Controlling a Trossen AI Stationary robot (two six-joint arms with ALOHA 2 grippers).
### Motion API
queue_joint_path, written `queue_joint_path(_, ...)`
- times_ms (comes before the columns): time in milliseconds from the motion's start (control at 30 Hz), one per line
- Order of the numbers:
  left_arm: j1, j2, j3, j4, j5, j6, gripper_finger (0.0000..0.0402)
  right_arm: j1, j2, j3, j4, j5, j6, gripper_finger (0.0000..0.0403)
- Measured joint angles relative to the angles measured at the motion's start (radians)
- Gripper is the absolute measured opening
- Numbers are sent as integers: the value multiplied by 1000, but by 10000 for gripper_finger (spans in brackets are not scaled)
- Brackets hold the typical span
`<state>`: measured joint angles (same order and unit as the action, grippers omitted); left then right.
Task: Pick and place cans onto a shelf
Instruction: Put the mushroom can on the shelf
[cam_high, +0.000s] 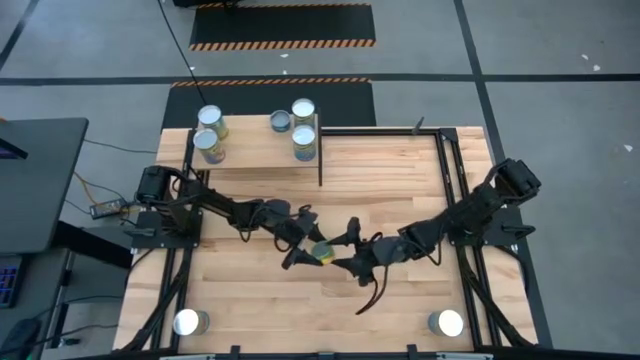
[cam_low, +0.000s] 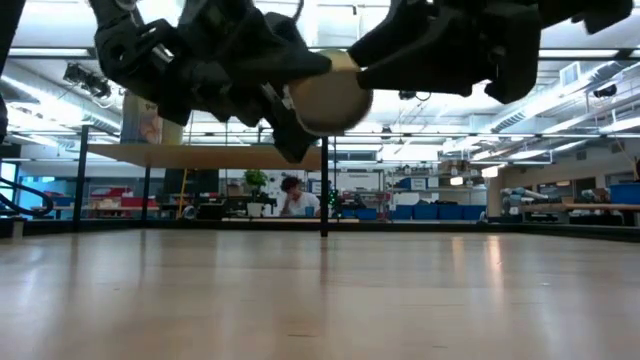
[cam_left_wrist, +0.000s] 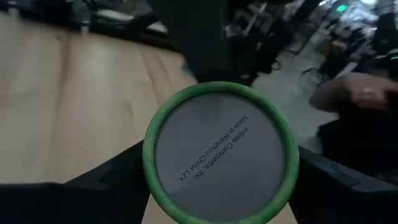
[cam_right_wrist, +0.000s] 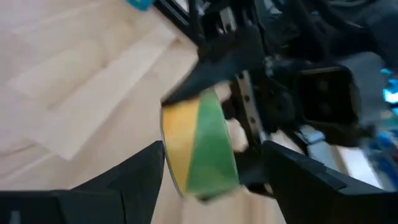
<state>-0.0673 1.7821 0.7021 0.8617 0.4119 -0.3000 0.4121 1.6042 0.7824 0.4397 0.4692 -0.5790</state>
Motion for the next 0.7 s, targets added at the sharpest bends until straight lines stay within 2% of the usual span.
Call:
queue_joint_path(133, -3, 1, 28, 0, -26, 31, 302, -29, 5, 2, -13, -127, 5, 274)
queue_joint_path(300, -3, 2, 45, 0, -27, 30, 302, -35, 14, 2, -2, -65, -39, 248)
queue_joint_path(567, -10, 2, 45, 6, -17, 6, 313, -32, 13, 2, 24, -76, -59, 162)
queue_joint_path(700, -16, 2, 45, 17, -7, 30, 318, -28, 13, 3, 54, -103, 8, 146)
